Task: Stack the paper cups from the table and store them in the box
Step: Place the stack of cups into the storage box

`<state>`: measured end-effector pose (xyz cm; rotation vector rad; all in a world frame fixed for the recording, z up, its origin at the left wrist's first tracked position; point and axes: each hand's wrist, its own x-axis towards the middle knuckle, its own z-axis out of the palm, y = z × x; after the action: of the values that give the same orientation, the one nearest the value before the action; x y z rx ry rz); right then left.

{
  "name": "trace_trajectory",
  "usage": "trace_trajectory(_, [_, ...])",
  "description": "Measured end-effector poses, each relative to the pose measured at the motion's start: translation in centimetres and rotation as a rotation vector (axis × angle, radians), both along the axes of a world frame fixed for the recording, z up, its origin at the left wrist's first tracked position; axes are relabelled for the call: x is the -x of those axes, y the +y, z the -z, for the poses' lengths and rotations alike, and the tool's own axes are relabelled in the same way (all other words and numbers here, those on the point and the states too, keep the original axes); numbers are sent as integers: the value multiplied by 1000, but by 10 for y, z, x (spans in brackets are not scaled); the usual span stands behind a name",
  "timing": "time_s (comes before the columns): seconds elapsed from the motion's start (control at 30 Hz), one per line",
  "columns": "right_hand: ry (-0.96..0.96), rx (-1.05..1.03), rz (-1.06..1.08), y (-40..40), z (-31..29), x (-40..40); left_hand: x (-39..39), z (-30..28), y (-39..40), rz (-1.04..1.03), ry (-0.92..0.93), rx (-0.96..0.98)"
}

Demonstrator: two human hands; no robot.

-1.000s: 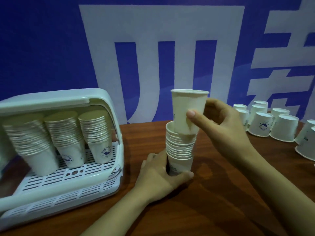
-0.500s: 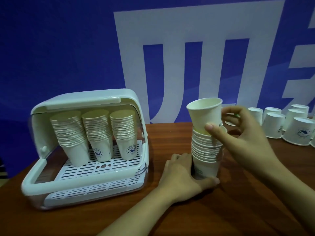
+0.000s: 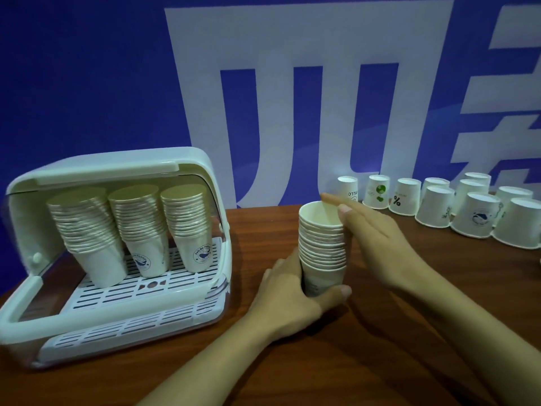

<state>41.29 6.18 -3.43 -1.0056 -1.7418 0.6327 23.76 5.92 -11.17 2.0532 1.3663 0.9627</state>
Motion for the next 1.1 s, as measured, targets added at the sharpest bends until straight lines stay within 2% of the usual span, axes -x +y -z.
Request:
trace_trajectory(0.07, [-68,-9,-4,1,5,2,0,-3,-3,42,-201,8])
trace_trajectory(0.13, [-60,6,-44,3,11,6,3,-7,-6,40,-309,5])
trace_trajectory(0.2, [146,52,-67,6,16,6,6,-10,-11,35,-384,37])
trace_trajectory(0.27, [386,62,26,9,21,2,7,-17,-23,22,-530,79])
trace_trajectory(0.33, [484,60,146,16,29,-7,5,-30,-36,-27,-672,93])
trace_trajectory(0.4, [448,54,197,19,41,-12,6,-48,-52,-88,-738,73])
trace_trajectory(0.47, [361,56,209,19,51,-11,14,-68,-74,-150,-716,48])
trace_trajectory(0.63, [204,42,159,15,61,-8,87,-115,-138,-421,-489,64])
trace_trajectory(0.77, [196,45,180,16,61,-8,155,-140,-167,-675,-112,179])
trace_trajectory(0.87, [222,48,203,17,61,-7,178,-150,-170,-792,318,109])
trace_trajectory(1.03, [231,16,196,15,60,-7,182,-157,-156,-871,650,-54])
trace_trajectory(1.1, [246,20,192,16,59,-7,184,-153,-148,-870,726,-126])
